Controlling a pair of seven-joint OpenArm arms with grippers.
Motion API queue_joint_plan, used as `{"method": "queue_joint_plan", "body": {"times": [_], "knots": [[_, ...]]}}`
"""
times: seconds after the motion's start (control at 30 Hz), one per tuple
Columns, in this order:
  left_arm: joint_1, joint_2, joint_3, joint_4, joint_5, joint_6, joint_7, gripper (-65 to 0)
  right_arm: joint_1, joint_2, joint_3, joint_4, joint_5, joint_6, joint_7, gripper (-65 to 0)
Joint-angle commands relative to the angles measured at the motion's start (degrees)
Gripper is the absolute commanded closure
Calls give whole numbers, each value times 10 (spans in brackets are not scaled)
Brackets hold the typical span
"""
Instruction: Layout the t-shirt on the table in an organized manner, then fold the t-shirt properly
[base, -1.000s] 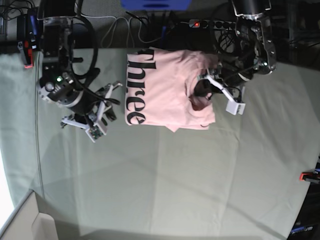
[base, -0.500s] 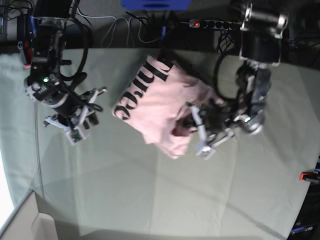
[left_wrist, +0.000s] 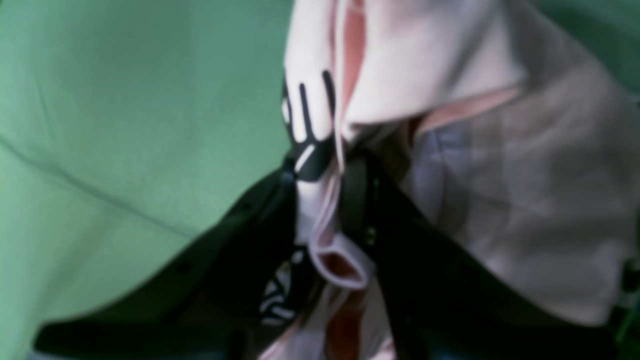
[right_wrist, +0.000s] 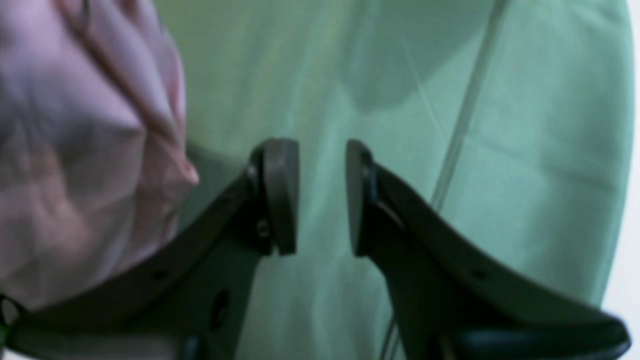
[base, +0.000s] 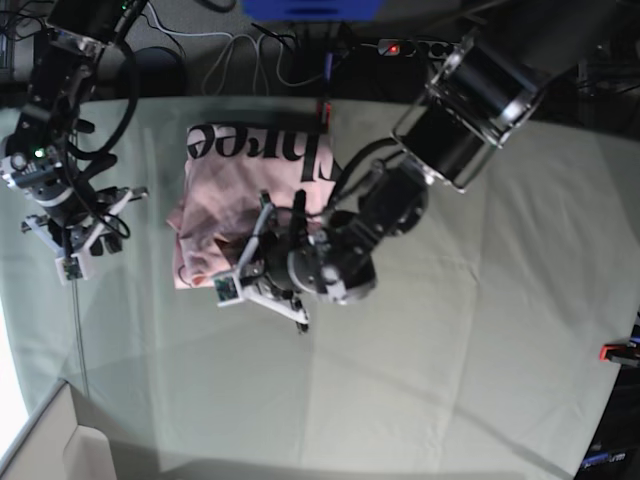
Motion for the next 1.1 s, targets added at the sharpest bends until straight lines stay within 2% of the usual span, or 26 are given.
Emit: {"method": "queue_joint_plan", "body": {"times": [0.0,0.17,0.33,0.4,0.57,0.67,0.73,0.9,1.0,1.07], "knots": [[-12,12,-9,-2,13,5,-7,-1,4,4,5,11,6,3,14,-173],[-12,35,-40,-60,78,4,-13,-1,3,4,12,10,6,4,14,-173],[-19,46,-41,-74,88,5,-12,-14,3,4,8,8,6,4,14,-173],[-21,46,-44,-72,88,5,-13,-70,3,4,8,7,6,4,14,-173],[-48,45,-44,-70,88,5,-13,-278,3,4,8,7,6,4,14,-173],[-60,42,-44,-40,88,4,-13,-339,2,4,8,7,6,4,13,-173],[-65,39,-45,-10,88,4,-8,-350,2,4,9,7,6,4,11,-173],[-69,-14,-62,98,88,5,4,-349,-9,4,12,11,6,4,10,-173],[-37,-44,-138,176,88,3,52,-348,-30,5,16,31,6,4,11,-173],[-2,-64,-223,228,86,0,77,-347,-48,1,36,47,6,4,11,-172]]}}
